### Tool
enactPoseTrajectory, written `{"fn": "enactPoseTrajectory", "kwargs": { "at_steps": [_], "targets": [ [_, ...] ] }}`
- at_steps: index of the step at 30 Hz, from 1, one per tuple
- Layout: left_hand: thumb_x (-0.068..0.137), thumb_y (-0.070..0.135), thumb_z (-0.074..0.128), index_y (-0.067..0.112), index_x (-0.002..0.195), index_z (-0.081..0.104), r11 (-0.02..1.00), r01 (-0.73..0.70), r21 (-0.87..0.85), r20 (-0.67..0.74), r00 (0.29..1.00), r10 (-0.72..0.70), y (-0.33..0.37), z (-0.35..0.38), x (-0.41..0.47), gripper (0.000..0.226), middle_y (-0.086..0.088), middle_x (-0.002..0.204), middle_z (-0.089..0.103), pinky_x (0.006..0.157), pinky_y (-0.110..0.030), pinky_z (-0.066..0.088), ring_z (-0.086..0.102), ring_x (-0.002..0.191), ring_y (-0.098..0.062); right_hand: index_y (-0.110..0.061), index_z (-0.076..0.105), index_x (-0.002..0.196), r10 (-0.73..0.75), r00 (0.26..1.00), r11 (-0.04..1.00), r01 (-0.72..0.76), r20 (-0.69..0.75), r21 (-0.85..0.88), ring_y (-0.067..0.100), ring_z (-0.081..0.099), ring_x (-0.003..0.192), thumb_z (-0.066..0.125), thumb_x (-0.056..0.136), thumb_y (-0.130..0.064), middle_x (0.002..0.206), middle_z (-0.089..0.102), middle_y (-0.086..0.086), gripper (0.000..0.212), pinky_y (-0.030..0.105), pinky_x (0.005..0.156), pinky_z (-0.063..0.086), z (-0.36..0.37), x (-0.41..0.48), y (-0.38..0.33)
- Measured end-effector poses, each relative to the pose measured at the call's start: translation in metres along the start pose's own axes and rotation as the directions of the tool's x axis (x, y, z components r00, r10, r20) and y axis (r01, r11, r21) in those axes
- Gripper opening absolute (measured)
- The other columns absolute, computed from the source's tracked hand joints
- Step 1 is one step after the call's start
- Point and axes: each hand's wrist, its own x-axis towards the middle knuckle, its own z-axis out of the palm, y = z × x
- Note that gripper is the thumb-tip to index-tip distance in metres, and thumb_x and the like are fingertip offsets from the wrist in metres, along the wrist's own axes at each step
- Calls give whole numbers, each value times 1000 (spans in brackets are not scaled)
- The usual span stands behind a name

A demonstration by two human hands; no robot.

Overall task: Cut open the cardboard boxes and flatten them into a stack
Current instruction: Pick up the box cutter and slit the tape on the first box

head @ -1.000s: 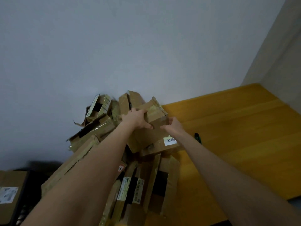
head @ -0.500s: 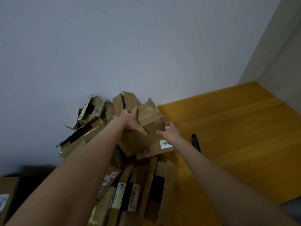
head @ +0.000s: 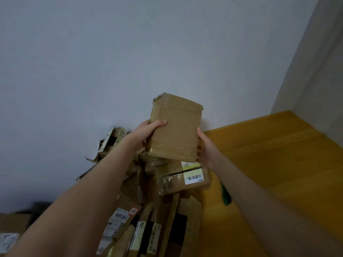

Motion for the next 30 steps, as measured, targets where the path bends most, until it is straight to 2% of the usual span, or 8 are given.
{"fn": "enactPoseTrajectory", "kwargs": {
  "at_steps": [3, 6, 11, 15, 18, 23, 27, 30],
  "targets": [
    [73, 56, 70, 18, 127, 56, 985, 41, -168, 61, 998, -31, -11, 5, -10, 68, -4, 115, 67, 71, -33, 54, 65, 102, -21, -22, 52, 127, 19, 996, 999, -23, 86, 45, 32, 58, 113, 70, 55, -71, 126, 58, 9, 89, 49, 94, 51, -6, -13, -9],
    [80, 61, 63, 22, 121, 57, 981, 101, -168, 74, 993, -90, -16, 11, -15, 57, -6, 116, 66, 85, -41, 53, 63, 107, -25, -25, 44, 134, 47, 995, 996, -41, 85, -74, 31, 55, 115, 72, 50, -74, 129, 54, 8, 101, 48, 91, 51, -13, -22, -12],
    [87, 50, 63, 16, 135, 46, 999, -24, -24, -70, 997, 22, -16, 39, -24, 61, -6, 128, 60, 90, -35, 52, 62, 105, -20, -20, 35, 143, 10, 998, 990, -18, -55, -142, 32, 56, 111, 76, 59, -63, 127, 55, 11, 102, 51, 89, 50, -8, -30, -8],
    [91, 35, 63, 20, 149, 27, 939, -166, 302, -198, 952, 232, -12, 71, -25, 69, -11, 146, 41, 108, -45, 38, 46, 129, -30, -21, 25, 148, -111, 958, 986, 73, -263, -150, 18, 55, 86, 76, 69, -55, 135, 49, 7, 100, 32, 59, 45, -7, -39, -2],
    [91, 41, 61, 21, 152, 26, 882, -178, 437, -143, 954, 264, -13, 99, -29, 73, -15, 155, 24, 114, -47, 31, 34, 138, -33, -21, 25, 148, -168, 925, 981, 123, -342, -147, 13, 52, 82, 81, 65, -52, 134, 48, 6, 105, 31, 60, 47, -17, -48, 2],
    [86, 57, 60, 24, 150, 31, 938, -282, 201, 58, 959, 276, -14, 136, -46, 78, -6, 152, 35, 106, -38, 40, 40, 134, -23, -15, 25, 149, -181, 894, 978, 121, -410, -169, 32, 50, 122, 84, 53, -59, 140, 45, 10, 121, 51, 98, 47, -39, -62, 2],
    [87, 39, 68, 21, 152, 25, 973, -229, 35, 137, 965, 222, -8, 163, -56, 80, -2, 150, 38, 89, -21, 45, 49, 120, -13, -14, 47, 135, -236, 880, 965, 161, -412, -208, 27, 60, 107, 83, 70, -38, 125, 59, 8, 78, 45, 91, 53, -59, -66, 0],
    [89, 8, 66, 13, 150, 24, 971, -237, -15, 49, 970, 237, -3, 190, -59, 74, -3, 149, 40, 67, -13, 52, 56, 110, -14, -18, 45, 136, -296, 855, 950, 215, -427, -228, 21, 58, 97, 75, 80, -16, 115, 57, 1, 64, 36, 80, 52, -89, -66, -3]
  ]
}}
